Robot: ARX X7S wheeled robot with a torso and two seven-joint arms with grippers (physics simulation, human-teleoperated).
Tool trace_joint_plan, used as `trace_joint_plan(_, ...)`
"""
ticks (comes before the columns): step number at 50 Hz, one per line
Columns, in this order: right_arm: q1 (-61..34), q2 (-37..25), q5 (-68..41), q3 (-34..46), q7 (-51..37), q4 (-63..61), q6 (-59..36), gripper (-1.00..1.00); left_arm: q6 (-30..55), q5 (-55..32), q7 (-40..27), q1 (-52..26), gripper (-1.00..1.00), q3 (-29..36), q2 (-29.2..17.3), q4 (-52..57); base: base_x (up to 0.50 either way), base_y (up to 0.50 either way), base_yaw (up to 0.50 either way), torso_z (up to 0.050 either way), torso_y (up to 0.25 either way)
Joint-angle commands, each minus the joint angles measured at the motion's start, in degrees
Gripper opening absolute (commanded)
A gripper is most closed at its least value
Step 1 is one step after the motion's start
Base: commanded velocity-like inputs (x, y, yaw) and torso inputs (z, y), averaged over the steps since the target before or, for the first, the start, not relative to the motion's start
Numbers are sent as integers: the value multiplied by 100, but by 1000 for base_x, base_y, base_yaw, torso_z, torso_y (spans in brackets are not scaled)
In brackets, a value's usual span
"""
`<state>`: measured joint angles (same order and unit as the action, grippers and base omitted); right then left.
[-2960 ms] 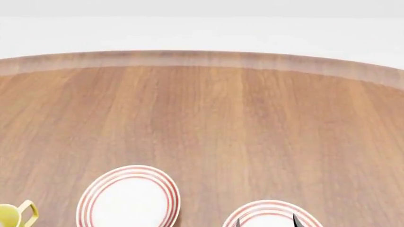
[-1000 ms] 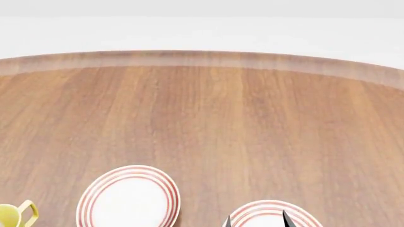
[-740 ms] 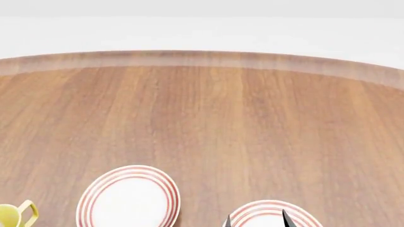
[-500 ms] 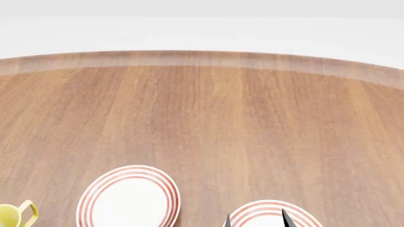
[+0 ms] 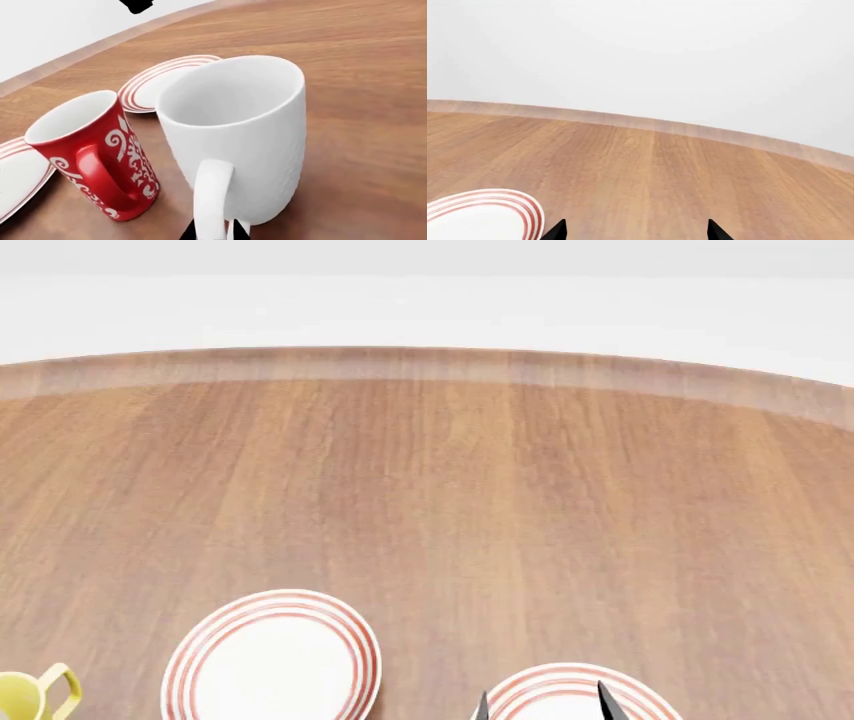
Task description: Put the white mug on the left plate.
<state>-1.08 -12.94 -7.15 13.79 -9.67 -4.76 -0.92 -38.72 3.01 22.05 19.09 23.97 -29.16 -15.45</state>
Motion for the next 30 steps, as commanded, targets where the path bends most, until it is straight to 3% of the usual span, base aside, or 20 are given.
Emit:
trace_joint_plan(1, -28, -19, -23, 39, -31, 35, 13, 100, -334, 193, -322, 604, -100, -124, -170, 642, 0, 0, 0, 0, 0)
trace_joint_plan(12, -76, -17, -81, 73, -26, 136, 93, 100, -920, 974, -1020, 1535, -100, -476, -297, 1178, 0, 0, 0, 0, 0)
trace_joint_plan(16, -96, -17, -93, 93, -23, 170, 114, 100, -1550, 1301, -1430, 1548, -100, -511, -183, 481, 0, 0, 0, 0, 0)
trace_joint_plan(24, -122, -16, -98, 138, -42, 193, 123, 100, -1931, 1290, -1807, 1651, -100, -590, -193, 182, 0, 0, 0, 0, 0)
trace_joint_plan(27, -130, -24, -100, 150, -51, 190, 112, 100, -2084, 1205, -2020, 1807, -100, -616, -328, 315, 0, 0, 0, 0, 0)
trace_joint_plan(30, -121, -33, -109, 152, -55, 183, 118, 100, -2122, 1138, -2831, 1812, -100, -149, -822, 575, 0, 0, 0, 0, 0)
